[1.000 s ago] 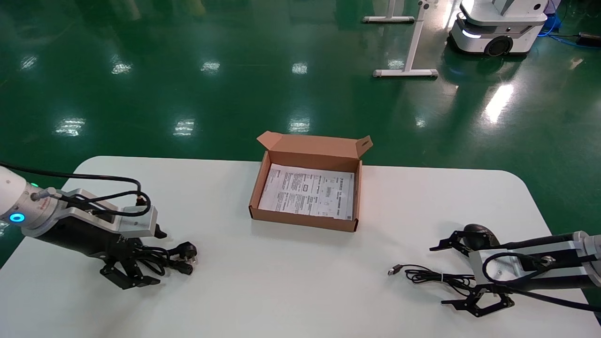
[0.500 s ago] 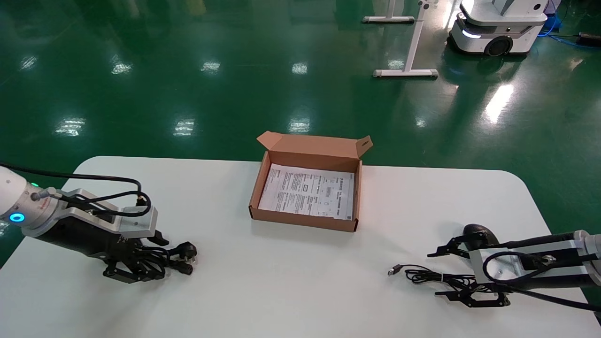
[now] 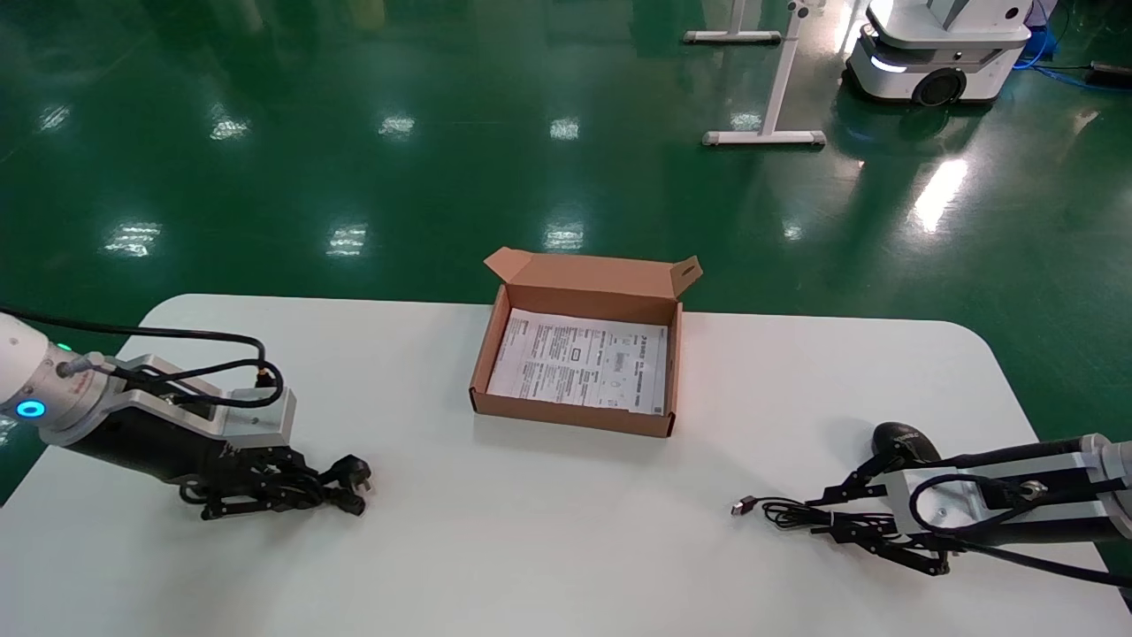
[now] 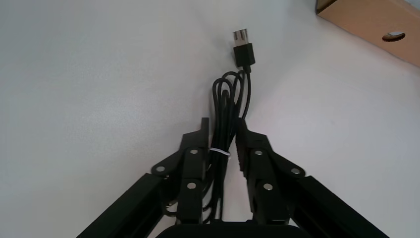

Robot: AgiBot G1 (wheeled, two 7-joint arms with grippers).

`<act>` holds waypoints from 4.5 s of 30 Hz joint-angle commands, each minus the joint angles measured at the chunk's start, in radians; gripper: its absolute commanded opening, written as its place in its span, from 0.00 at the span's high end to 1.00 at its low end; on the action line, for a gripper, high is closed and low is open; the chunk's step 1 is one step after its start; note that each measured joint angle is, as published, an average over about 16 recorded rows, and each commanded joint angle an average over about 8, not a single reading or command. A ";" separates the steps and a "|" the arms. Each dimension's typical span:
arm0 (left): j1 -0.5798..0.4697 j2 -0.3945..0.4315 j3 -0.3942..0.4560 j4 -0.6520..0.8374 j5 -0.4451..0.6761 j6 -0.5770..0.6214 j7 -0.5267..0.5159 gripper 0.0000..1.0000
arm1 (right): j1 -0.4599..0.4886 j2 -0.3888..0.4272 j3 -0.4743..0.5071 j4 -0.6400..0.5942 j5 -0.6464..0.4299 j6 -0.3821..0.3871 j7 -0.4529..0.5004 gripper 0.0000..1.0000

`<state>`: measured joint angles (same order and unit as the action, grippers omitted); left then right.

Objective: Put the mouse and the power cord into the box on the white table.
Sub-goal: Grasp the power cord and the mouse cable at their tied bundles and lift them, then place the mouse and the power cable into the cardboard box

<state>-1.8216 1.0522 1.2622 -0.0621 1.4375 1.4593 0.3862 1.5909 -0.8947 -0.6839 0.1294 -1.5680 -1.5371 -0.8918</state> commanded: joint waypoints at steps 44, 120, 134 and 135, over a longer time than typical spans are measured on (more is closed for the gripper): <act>-0.377 0.106 -0.140 -0.046 -0.220 -0.132 0.017 1.00 | 0.246 -0.387 0.126 -0.087 0.181 0.268 0.070 1.00; 0.002 0.306 -0.160 -0.081 -0.263 -0.405 0.067 1.00 | 0.252 -0.112 0.030 -0.101 0.110 0.225 0.002 0.00; 0.049 0.309 -0.108 -0.217 -0.268 -0.413 0.010 0.73 | 0.246 -0.104 0.033 -0.122 0.114 0.165 -0.005 0.00; 0.051 0.309 -0.102 -0.220 -0.265 -0.416 0.008 0.60 | 0.246 -0.104 0.034 -0.122 0.116 0.161 -0.004 0.00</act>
<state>-1.7733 1.3612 1.1578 -0.2798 1.1726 1.0411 0.3980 1.8363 -0.9958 -0.6493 0.0062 -1.4514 -1.3757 -0.8960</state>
